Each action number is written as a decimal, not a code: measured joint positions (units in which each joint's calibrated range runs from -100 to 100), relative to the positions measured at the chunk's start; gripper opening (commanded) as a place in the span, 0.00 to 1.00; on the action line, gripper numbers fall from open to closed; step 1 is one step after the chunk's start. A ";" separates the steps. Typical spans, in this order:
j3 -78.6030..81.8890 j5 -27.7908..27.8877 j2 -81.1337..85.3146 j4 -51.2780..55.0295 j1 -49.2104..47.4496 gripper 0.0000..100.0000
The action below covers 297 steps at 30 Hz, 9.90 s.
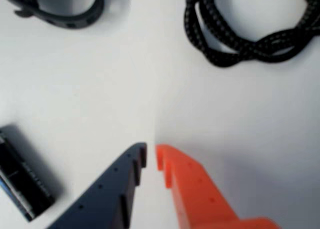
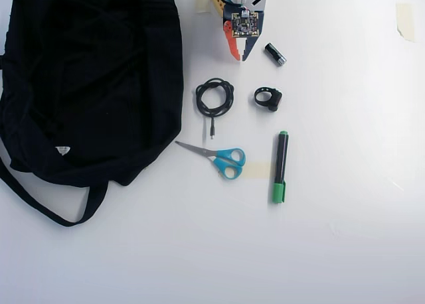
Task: Put the cable into the black bag
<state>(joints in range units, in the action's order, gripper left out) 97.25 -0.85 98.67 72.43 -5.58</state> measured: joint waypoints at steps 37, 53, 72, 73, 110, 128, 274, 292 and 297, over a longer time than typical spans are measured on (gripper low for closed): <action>0.71 -0.44 -0.83 -7.47 0.07 0.02; -4.95 -3.42 -29.14 -63.63 -2.20 0.02; -37.42 -3.76 -70.65 -98.84 -0.22 0.02; -39.86 -3.76 -72.40 -98.84 0.15 0.02; -90.64 0.34 -93.48 -63.03 0.51 0.02; -89.70 0.15 -93.57 -50.67 1.54 0.02; -69.65 7.03 -93.48 1.89 -0.37 0.38; -62.42 5.76 -95.06 -8.24 -0.51 0.37; -62.42 4.98 -98.46 -10.99 0.22 0.37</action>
<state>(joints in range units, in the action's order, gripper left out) 34.83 4.13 0.21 61.44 -5.36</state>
